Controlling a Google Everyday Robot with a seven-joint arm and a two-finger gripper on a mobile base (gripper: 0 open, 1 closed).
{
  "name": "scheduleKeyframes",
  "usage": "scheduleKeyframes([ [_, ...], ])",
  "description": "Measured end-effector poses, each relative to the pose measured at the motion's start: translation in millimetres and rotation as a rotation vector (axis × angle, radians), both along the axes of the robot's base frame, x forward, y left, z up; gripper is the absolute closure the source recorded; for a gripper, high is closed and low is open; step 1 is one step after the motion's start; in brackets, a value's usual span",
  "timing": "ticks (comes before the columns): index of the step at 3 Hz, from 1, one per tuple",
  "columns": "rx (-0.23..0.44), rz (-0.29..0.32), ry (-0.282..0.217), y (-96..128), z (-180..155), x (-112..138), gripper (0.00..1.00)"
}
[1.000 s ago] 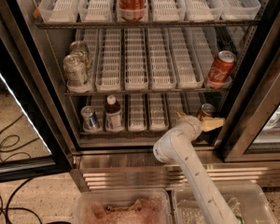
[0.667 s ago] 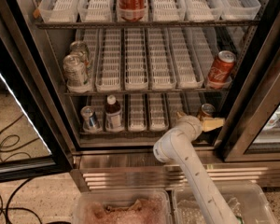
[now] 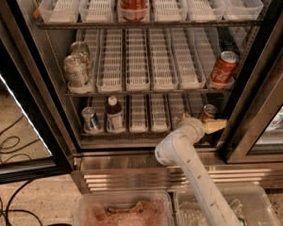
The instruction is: Pick orange can from bottom shelf of fridge
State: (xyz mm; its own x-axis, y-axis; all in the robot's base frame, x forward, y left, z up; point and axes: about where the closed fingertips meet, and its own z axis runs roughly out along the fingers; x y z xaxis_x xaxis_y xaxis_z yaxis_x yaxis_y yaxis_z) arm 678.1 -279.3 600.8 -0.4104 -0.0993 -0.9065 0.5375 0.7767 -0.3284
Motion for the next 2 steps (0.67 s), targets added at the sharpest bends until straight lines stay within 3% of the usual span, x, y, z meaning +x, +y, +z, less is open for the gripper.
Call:
scheduleKeyframes([
  [1,0.000,0.000,0.000,0.1,0.0,-0.2,0.42],
  [2,0.000,0.000,0.000,0.0,0.0,-0.2,0.56],
])
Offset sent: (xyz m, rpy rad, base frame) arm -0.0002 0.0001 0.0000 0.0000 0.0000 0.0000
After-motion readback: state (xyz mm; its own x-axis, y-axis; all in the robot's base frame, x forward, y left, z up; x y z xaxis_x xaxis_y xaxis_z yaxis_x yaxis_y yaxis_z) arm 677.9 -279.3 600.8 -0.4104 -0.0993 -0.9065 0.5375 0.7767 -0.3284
